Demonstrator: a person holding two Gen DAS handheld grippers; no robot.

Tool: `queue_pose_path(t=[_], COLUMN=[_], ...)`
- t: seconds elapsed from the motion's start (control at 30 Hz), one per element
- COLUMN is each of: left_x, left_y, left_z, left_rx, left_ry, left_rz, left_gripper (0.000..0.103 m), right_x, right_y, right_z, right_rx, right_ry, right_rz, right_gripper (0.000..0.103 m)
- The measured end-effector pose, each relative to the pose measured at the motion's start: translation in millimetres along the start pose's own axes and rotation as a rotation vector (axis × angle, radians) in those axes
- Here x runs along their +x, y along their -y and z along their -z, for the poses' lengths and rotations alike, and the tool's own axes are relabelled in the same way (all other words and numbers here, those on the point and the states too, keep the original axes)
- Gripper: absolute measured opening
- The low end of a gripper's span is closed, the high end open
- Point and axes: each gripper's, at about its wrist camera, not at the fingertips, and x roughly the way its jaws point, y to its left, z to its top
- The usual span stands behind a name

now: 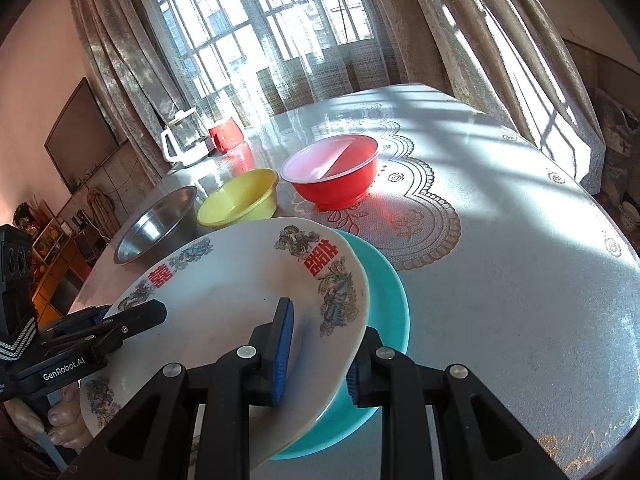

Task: Organize plates and bowls
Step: 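Lower the large red-character plate onto the stack and open both grippers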

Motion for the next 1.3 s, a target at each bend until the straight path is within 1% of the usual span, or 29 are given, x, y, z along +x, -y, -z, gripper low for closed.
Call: queue_pose_path(t=[0.27,0.37,0.7,0.9,0.97,1.03,1.07,1.23,1.3], left_x=[20,23,27,27,26,23,21,10,1], left_y=[-1,0,0,1,1,-1,-2,-12,-12], left_z=[-1,2,6,6,6,8,9,17,21], left_rx=[-0.008,-0.004,0.000,-0.011,-0.019,-0.033,-0.043,-0.107,-0.117], left_ry=[-0.020,-0.026,-0.039,-0.042,-0.046,-0.041,-0.036,-0.013,0.008], left_rz=[-0.019,-0.030,-0.042,-0.052,-0.047,-0.037,-0.031,-0.014,-0.017], left_gripper=[0.034,0.034,0.035,0.037,0.036,0.036,0.037,0.037,0.037], right_x=[12,14,14,14,13,11,9,-1,-5], right_y=[7,6,7,8,7,5,4,3,2], right_z=[3,5,10,9,9,9,9,13,14], right_rx=[-0.007,-0.031,-0.033,-0.002,0.003,0.000,-0.001,0.002,-0.005], right_ry=[0.002,0.006,0.017,0.009,-0.005,-0.004,-0.004,0.006,0.010], right_rz=[0.044,0.066,0.066,0.066,0.063,0.055,0.055,0.061,0.067], right_gripper=[0.024,0.024,0.024,0.025,0.026,0.033,0.034,0.035,0.035])
